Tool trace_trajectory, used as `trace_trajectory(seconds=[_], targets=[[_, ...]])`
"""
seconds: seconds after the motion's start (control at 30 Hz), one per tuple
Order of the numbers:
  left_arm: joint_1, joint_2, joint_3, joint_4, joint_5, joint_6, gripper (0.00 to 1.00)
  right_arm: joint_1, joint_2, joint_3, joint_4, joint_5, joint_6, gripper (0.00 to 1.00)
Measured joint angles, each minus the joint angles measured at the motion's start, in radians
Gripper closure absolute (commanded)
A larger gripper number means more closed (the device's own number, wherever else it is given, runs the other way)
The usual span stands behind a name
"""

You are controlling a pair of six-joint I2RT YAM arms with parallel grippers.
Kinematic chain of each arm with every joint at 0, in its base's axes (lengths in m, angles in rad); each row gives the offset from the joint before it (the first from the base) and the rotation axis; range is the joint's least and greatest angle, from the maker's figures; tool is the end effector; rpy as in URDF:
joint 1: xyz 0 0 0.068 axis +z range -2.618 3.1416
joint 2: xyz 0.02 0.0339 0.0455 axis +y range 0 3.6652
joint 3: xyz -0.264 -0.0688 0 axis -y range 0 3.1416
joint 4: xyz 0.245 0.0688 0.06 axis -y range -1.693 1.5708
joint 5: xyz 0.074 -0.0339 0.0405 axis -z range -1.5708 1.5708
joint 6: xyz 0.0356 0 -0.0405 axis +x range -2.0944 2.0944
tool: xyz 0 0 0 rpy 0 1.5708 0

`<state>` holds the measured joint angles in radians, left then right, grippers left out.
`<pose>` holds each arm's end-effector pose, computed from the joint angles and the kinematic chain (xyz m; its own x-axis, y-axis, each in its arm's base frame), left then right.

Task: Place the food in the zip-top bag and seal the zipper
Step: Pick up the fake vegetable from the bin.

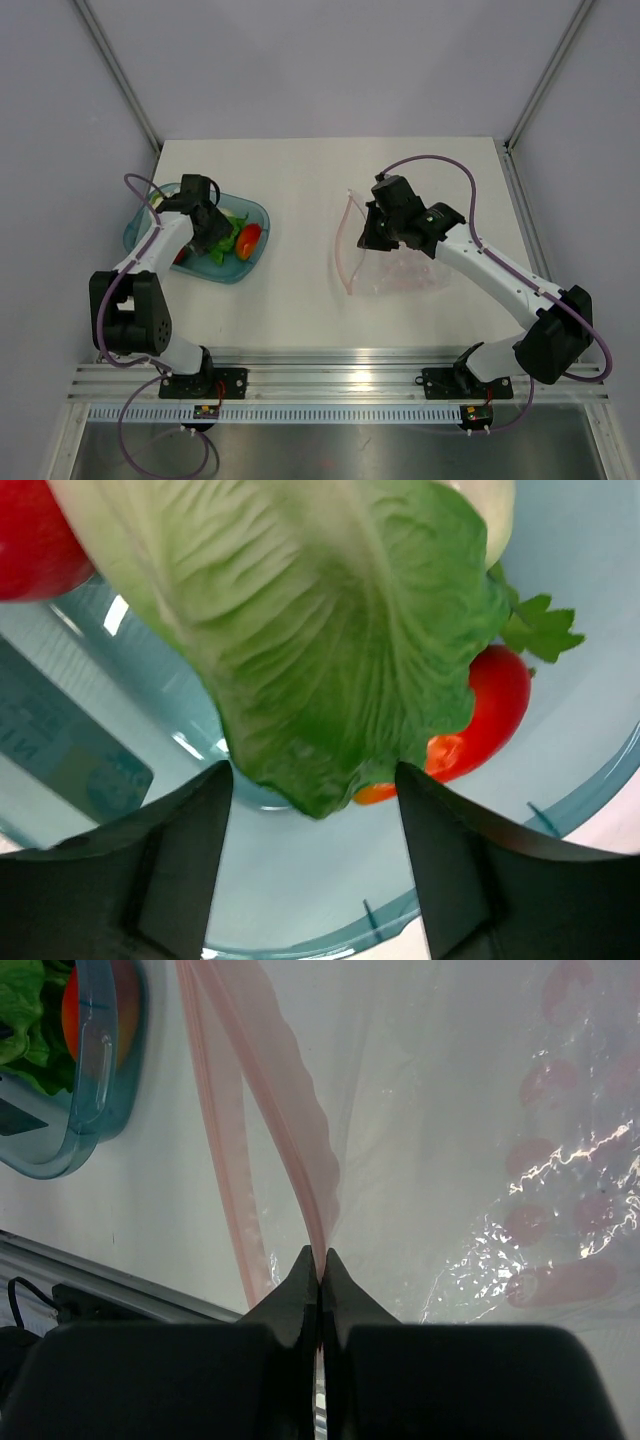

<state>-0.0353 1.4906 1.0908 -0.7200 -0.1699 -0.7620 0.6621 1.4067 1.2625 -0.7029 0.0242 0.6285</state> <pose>0.2955 -0.0044 0.2384 -0.6239 -0.6588 -0.4204 -0.6491 0.7364 -0.1908 0.2375 0.1841 0.3160 -0.8320 0.0967 -0.5463 -0.1394 0.9166 0.3746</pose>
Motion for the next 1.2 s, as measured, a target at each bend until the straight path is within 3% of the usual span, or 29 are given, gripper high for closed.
trace_trajectory(seconds=[0.17,0.3,0.47,0.83,1.2], targets=[[0.0,0.039,0.0,0.05,-0.011,-0.006,0.63,0.0,0.0,0.0,0.0,-0.011,0.0,1.0],[0.0,0.052,0.005,0.045,-0.016,-0.003,1.0,0.0,0.0,-0.001,0.0,-0.011,0.0,1.0],[-0.001,0.023,0.041,0.01,-0.013,0.012,1.0,0.0,0.0,-0.008,0.0,-0.011,0.001,1.0],[-0.001,-0.229,0.164,-0.036,0.049,0.059,1.0,0.0,0.0,-0.014,0.0,-0.011,0.006,1.0],[-0.026,-0.291,0.165,0.032,0.504,0.232,1.0,0.0,0.001,-0.002,-0.003,-0.01,-0.01,1.0]])
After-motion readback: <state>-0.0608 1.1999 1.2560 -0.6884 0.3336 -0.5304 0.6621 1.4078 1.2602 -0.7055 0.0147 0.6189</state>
